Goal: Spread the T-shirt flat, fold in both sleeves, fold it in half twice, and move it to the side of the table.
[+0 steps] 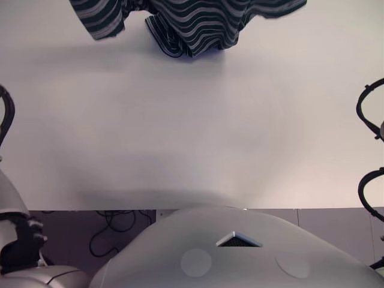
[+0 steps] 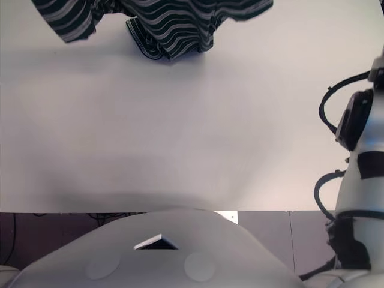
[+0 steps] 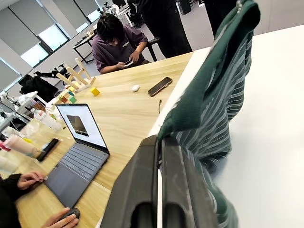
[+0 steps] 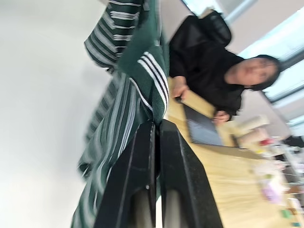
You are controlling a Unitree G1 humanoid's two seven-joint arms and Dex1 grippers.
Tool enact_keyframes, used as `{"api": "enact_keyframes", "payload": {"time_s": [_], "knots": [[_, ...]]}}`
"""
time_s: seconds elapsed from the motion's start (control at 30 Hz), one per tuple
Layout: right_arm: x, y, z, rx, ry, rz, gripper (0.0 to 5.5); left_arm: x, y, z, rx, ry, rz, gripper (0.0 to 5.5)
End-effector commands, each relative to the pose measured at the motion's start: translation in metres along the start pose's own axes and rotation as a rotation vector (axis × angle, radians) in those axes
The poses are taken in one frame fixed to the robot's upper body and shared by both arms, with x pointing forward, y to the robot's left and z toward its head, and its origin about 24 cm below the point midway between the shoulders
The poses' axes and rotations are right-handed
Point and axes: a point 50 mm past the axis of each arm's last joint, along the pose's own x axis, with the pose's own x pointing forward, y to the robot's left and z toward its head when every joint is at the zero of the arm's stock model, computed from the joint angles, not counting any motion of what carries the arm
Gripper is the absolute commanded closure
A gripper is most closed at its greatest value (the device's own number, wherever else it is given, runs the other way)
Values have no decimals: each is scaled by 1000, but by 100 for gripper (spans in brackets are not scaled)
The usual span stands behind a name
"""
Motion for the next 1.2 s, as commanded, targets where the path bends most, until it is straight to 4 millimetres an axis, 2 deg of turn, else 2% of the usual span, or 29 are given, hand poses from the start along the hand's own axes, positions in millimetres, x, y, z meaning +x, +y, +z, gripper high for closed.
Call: {"api": "enact_keyframes", "payload": {"time_s": [0.03,0.1,0.13,0.23,0.3,0.43,0.5,0.53,0.6,0.67,0.77,0.83,0.9,1.0,1.03,1.1,1.13,1.2], "knots": [[-27,116,7,184,174,524,550,-13,-111,21,14,248,-395,548],[-28,154,0,266,216,636,550,-8,-150,6,-68,302,-493,548],[-28,173,-4,297,241,678,550,-5,-175,-9,-119,345,-552,548],[-26,216,-13,362,283,733,550,-4,-237,-55,-204,502,-670,548],[-20,240,-23,374,311,720,550,-6,-268,-83,-223,609,-719,548],[-16,267,-42,322,404,705,550,-6,-306,-102,-271,659,-759,548],[-17,278,-47,311,430,714,550,-6,-318,-107,-279,671,-754,513],[-18,283,-47,315,434,711,523,-7,-321,-109,-281,681,-747,487],[-21,286,-48,341,424,693,488,-9,-320,-110,-279,676,-720,454],[-23,272,-43,414,367,644,469,-3,-300,-101,-336,572,-615,451],[-30,213,-33,512,236,508,469,16,-247,-87,-375,346,-371,451],[-27,170,-32,564,122,357,469,42,-214,-91,-408,229,-155,451],[-7,132,-35,612,-11,185,498,76,-191,-105,-447,189,25,469],[39,102,-49,680,-96,6,550,117,-185,-125,-378,248,87,519],[55,96,-57,694,-80,-55,550,127,-184,-131,-343,276,99,545],[95,85,-81,697,16,-201,550,146,-182,-147,-286,330,122,549],[111,84,-90,692,58,-243,550,151,-182,-152,-265,348,126,549],[145,93,-105,719,123,-249,550,158,-179,-159,-254,368,148,549]]}}
